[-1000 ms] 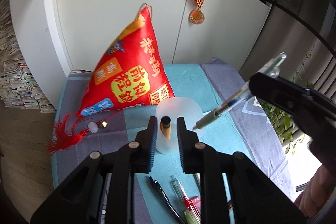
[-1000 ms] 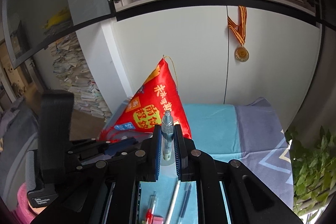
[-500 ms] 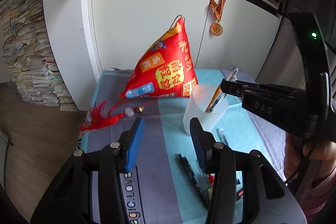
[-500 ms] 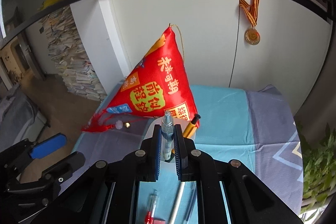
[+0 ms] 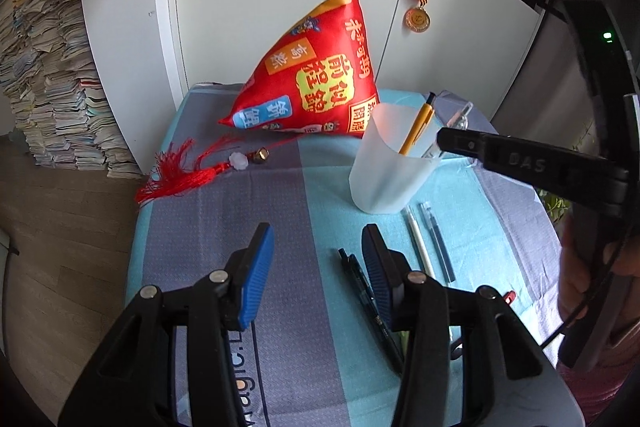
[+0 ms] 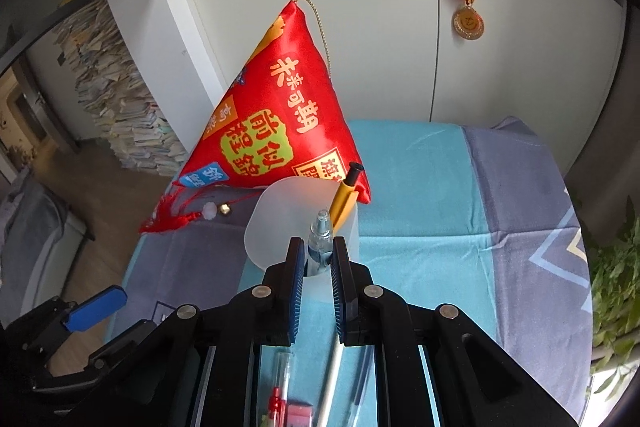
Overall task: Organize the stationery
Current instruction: 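Insert the clear pen into the frosted cup and open the right tool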
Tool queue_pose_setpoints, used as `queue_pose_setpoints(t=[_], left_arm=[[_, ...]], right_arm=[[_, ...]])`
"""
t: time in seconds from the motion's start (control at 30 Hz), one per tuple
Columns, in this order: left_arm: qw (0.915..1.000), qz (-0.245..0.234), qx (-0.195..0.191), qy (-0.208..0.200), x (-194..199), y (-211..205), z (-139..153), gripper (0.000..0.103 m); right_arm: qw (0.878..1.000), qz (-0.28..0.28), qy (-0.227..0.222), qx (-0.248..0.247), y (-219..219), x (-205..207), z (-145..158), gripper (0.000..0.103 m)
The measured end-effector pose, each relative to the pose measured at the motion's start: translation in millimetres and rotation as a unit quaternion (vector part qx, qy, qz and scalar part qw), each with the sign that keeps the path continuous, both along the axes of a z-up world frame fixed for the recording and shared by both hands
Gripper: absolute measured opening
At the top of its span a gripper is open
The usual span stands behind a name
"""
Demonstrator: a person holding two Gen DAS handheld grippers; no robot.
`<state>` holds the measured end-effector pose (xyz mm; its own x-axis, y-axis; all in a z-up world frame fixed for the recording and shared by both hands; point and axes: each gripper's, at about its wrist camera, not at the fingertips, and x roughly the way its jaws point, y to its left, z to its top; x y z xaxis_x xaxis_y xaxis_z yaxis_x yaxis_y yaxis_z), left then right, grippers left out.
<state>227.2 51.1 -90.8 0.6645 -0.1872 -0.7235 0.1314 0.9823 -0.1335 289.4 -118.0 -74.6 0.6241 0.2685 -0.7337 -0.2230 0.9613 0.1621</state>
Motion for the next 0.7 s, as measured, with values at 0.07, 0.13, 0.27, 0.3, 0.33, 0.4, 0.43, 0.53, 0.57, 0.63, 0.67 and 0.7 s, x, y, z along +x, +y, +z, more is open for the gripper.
queue_pose_setpoints(t=[0.07, 0.13, 0.27, 0.3, 0.33, 0.4, 0.43, 0.53, 0.57, 0.63, 0.67, 0.7], left_arm=[[1.0000, -0.002, 0.001, 0.009, 1, -3, -5, 0.044], [0.9998, -0.004, 0.001, 0.020, 4, -5, -12, 0.043], [0.9990, -0.008, 0.004, 0.045, 10, -14, -26, 0.043], [0.9986, -0.010, 0.005, 0.053, 12, -17, -31, 0.043], [0.9982, -0.012, 0.006, 0.059, 13, -20, -34, 0.043], [0.9974, -0.016, 0.009, 0.070, 15, -26, -41, 0.043], [0.9970, -0.019, 0.012, 0.074, 16, -30, -44, 0.043], [0.9958, -0.022, 0.025, 0.086, 17, -38, -55, 0.043], [0.9952, -0.021, 0.028, 0.091, 17, -39, -59, 0.042], [0.9943, -0.020, 0.029, 0.100, 18, -41, -65, 0.042], [0.9939, -0.019, 0.029, 0.105, 19, -41, -67, 0.042], [0.9935, -0.016, 0.030, 0.108, 19, -41, -69, 0.041]], right_arm=[[1.000, -0.003, -0.002, 0.004, -5, -7, 2, 0.012], [1.000, -0.006, -0.004, 0.010, -11, -16, 4, 0.012], [1.000, -0.008, 0.003, 0.012, -24, -33, 0, 0.012], [1.000, -0.008, 0.007, 0.009, -28, -37, -3, 0.012], [1.000, -0.008, 0.011, 0.004, -29, -39, -6, 0.012], [1.000, -0.011, 0.022, -0.012, -32, -39, -16, 0.012], [0.999, -0.016, 0.029, -0.019, -33, -39, -21, 0.012], [0.998, -0.022, 0.055, -0.018, -39, -37, -38, 0.013], [0.998, -0.022, 0.063, -0.016, -40, -36, -43, 0.013], [0.997, -0.020, 0.074, -0.018, -40, -37, -50, 0.013], [0.997, -0.019, 0.077, -0.020, -40, -38, -52, 0.013], [0.996, -0.017, 0.079, -0.023, -39, -38, -55, 0.013]])
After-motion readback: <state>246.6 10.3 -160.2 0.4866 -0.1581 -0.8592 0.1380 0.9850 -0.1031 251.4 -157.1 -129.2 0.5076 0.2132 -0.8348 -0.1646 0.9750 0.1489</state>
